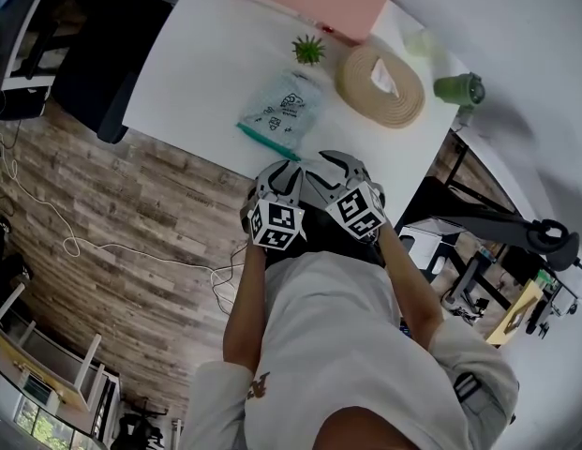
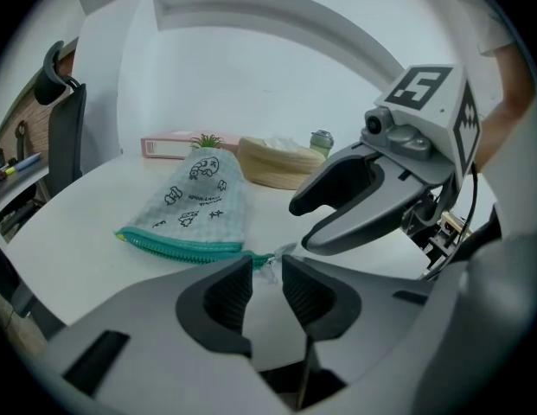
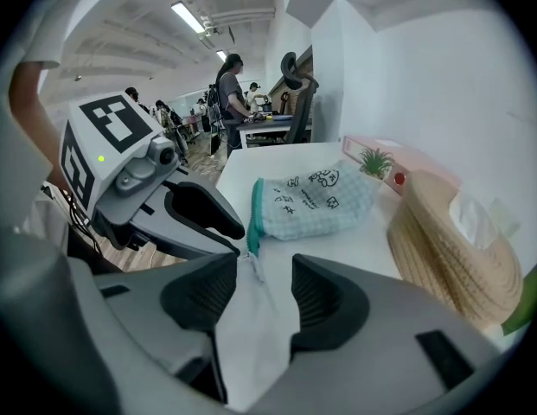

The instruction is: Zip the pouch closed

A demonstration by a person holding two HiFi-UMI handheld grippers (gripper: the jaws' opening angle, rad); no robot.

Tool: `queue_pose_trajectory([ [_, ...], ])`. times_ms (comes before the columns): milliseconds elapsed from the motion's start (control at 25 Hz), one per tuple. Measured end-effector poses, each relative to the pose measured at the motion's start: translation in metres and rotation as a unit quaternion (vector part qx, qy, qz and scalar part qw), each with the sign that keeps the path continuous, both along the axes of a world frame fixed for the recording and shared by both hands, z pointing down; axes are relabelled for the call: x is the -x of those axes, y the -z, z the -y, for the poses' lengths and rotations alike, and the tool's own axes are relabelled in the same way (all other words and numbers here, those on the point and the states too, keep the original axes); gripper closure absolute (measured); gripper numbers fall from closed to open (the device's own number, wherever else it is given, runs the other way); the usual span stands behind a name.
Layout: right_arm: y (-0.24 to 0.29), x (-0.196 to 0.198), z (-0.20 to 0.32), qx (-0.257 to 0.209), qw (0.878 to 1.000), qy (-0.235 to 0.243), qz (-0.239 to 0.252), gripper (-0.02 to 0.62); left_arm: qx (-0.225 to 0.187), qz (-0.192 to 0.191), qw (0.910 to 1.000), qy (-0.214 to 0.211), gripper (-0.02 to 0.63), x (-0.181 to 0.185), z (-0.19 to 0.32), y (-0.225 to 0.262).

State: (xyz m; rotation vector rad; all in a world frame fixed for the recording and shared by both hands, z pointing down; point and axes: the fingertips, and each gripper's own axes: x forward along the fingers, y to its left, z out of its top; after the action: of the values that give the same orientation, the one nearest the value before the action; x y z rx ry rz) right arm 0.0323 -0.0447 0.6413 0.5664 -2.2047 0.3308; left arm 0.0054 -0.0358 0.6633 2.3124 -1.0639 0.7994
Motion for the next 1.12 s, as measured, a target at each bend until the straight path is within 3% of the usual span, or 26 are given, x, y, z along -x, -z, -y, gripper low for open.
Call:
queue_pose_trajectory([
  [360, -0.006, 0.0, 0.001, 0.006, 1.0, -0.001, 0.001, 0.397, 0.015, 0.009, 0.9998, -0.012, 0.54, -0.007, -0.003, -0.014],
  [640, -0.009, 0.006, 0.002, 0.01, 1.0, 0.007, 0.004, 0.403, 0.005, 0.043, 0.999, -0.006, 0.598, -0.003, 0.001, -0.019],
  [960, -0.019, 0.015, -0.001, 0.01, 0.999, 0.043, -0.013, 0.433, 0.017, 0.027, 0.9994, -0.013, 0.607, -0.002, 0.0, -0.013],
  [1120, -0.024, 0.019, -0.005, 0.014, 0.997, 0.07, -0.023, 0.479, 0.016, 0.015, 0.9995, -0.021, 0.607, -0.001, -0.002, -0.008],
])
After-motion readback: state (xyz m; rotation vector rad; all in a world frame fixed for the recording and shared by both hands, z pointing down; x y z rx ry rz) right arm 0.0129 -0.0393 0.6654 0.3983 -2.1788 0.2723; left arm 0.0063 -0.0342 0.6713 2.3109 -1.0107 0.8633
